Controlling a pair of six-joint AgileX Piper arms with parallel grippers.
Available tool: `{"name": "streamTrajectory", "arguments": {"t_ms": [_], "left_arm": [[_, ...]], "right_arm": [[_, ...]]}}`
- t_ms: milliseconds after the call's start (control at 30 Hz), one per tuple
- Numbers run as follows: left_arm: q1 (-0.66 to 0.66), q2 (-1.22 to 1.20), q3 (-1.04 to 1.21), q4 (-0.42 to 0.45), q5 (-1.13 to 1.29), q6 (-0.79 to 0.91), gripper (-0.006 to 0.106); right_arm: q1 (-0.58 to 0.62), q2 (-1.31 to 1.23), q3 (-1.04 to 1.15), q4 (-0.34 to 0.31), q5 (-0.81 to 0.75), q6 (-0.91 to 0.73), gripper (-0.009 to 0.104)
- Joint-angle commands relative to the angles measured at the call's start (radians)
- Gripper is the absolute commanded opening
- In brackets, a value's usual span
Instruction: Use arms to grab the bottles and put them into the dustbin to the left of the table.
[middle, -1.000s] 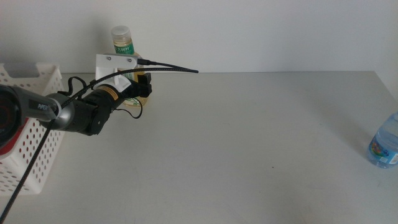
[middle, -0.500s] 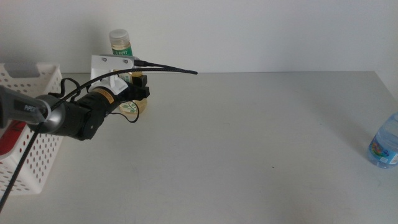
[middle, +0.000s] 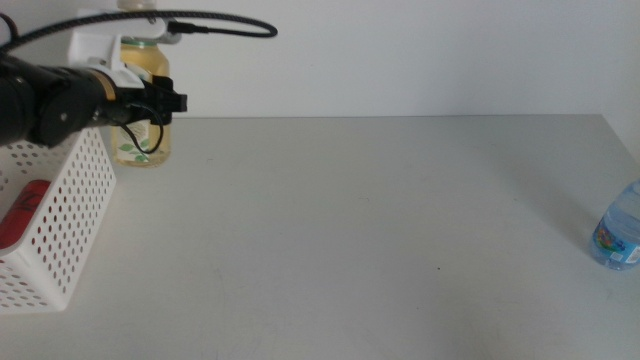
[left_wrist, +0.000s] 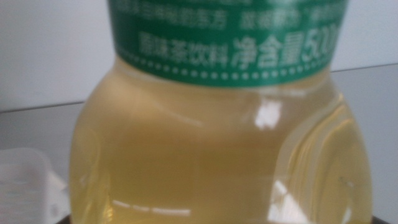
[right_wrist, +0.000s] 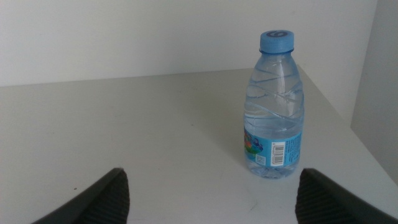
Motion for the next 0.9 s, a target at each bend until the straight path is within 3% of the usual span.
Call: {"name": "streamTrajectory", "arguments": {"t_ms": [0,167,367,467,633,867], "left_arm": [[0.0,-0.116,-0.107,0.004,0.089,-0.011,-0.002],[0.015,-0.134,-0.284,-0.025,0.486,0.115,-0.002],[0.159,-0.134,-0.415,-0.277,0.769,0.362,-0.002],[0.248,-0.133,-0.425,-0.356,0.825,0.442,-0.002],[0.359,-0.09,-0.424,-0.367,0.906,0.462,-0.002],[0.389,0.035,-0.424,-0.352,0.997,0.464,-0.002]], "right_arm": [[-0.006,-0.021,-0.01,-0.013,-0.08,-0.004,0.094],[-0.006,-0.021,-0.01,-0.013,-0.08,-0.004,0.094],[-0.006,-0.021,-0.01,-0.013,-0.08,-0.004,0.094],[-0.006,-0.021,-0.01,-0.013,-0.08,-0.004,0.094],[-0.006,-0.021,-0.01,-0.013,-0.08,-0.004,0.094],[-0.006,-0.021,-0.01,-0.013,-0.08,-0.004,0.094]]}}
